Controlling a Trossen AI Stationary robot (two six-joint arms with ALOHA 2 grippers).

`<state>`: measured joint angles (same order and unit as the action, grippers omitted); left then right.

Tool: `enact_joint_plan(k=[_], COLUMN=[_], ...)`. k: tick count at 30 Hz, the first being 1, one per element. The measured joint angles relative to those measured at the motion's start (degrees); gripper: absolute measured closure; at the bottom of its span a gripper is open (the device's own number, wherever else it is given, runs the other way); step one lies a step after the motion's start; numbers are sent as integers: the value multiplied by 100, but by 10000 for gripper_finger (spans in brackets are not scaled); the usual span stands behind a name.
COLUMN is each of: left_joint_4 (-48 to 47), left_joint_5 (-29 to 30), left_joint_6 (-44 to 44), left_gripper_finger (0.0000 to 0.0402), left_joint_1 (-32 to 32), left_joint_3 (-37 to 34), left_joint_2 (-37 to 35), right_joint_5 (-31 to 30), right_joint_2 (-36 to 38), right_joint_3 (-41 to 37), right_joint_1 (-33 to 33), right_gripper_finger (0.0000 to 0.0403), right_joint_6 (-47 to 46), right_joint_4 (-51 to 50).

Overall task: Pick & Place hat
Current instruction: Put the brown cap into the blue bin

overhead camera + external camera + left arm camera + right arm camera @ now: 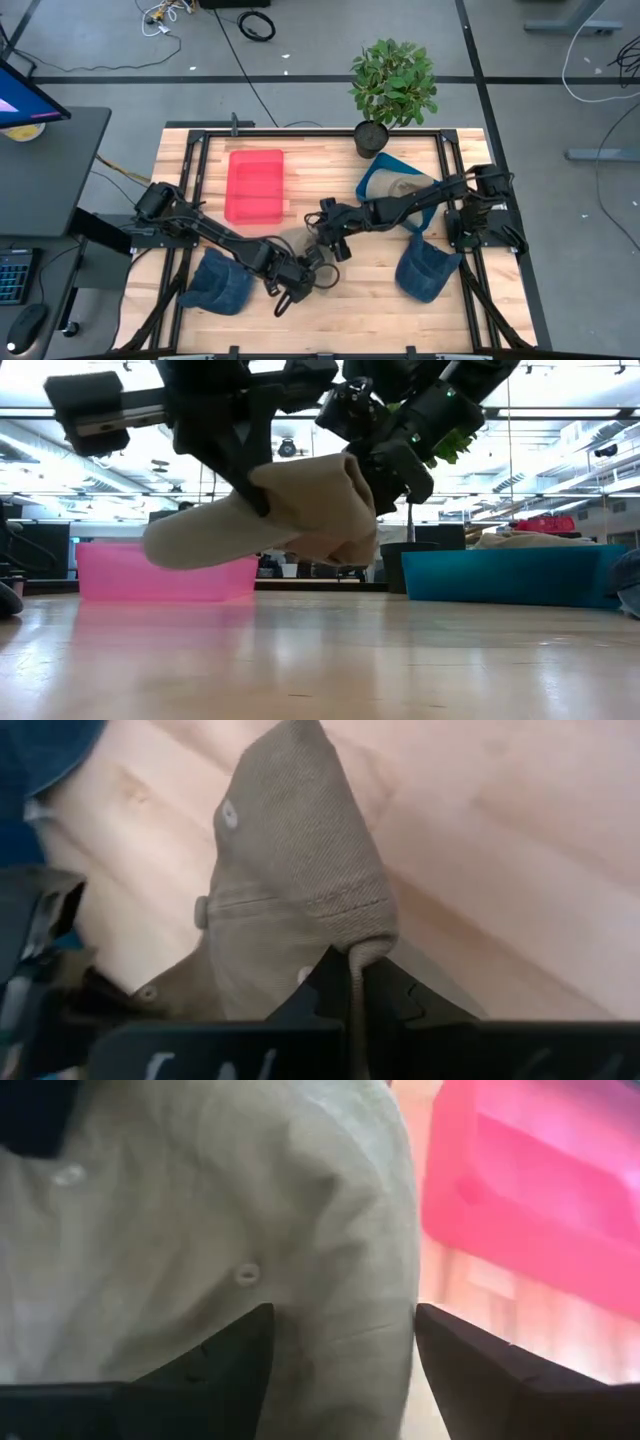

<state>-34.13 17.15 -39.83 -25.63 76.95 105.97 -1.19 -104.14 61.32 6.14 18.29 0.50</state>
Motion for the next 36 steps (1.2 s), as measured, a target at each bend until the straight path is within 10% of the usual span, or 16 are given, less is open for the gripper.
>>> enact_joint_plan(k=[6, 15, 27, 36], left_joint_4=[27, 73, 76, 329], left_joint_5=[388, 379, 469, 742], left_joint_6=[202, 1137, 1829, 1868], left_gripper_finger=[392, 387, 280, 199], left_joint_1=[59, 93, 200, 168], left_joint_3=[0, 3, 4, 4], left_joint_2=[0, 0, 0, 0], right_joint_5=[-43, -27, -614, -2183], right_joint_2=[0, 0, 0, 639], right_joint_3=[0, -2, -11, -11], right_joint_1=[-18, -21, 35, 223], right_gripper_finger=[191, 383, 387, 384], right_joint_6=[-278, -451, -1661, -1914], right_joint_4=[3, -83, -811, -2126])
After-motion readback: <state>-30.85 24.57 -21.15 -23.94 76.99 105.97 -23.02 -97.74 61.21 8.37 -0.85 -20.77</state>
